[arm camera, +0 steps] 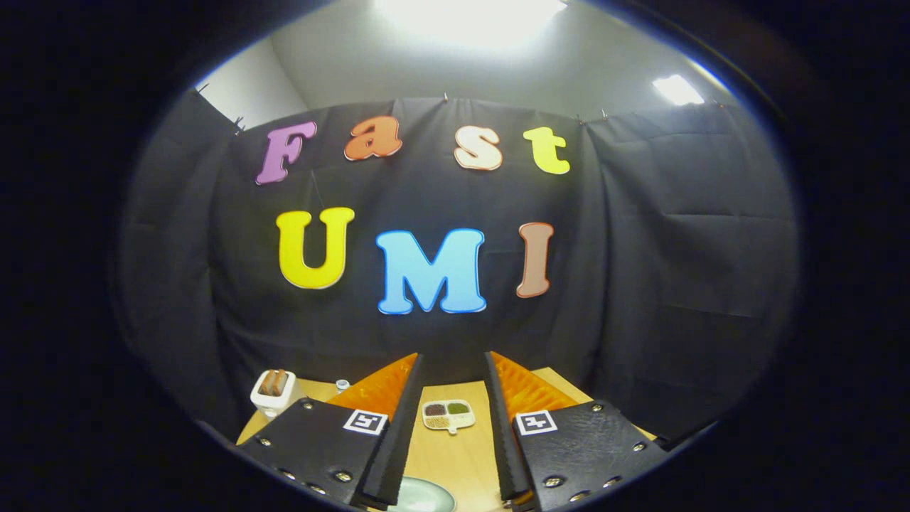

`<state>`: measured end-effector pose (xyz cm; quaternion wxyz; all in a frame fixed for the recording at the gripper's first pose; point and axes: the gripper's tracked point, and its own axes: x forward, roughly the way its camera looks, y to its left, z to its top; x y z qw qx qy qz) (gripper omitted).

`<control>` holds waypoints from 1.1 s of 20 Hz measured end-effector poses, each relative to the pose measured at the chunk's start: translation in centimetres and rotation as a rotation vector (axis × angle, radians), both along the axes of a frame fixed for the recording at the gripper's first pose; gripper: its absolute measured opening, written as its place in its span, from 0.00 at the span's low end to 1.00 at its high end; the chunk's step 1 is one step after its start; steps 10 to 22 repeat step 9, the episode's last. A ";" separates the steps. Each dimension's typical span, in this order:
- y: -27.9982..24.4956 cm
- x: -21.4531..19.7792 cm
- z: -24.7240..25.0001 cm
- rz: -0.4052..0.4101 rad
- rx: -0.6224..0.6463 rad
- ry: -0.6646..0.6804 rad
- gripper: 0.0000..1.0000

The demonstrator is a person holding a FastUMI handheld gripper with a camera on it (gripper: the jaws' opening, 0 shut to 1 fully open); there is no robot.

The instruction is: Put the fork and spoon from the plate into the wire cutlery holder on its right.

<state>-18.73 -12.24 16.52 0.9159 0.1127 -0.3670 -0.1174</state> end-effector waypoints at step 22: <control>3.9 -0.6 0.5 0.041 -0.077 0.006 0.51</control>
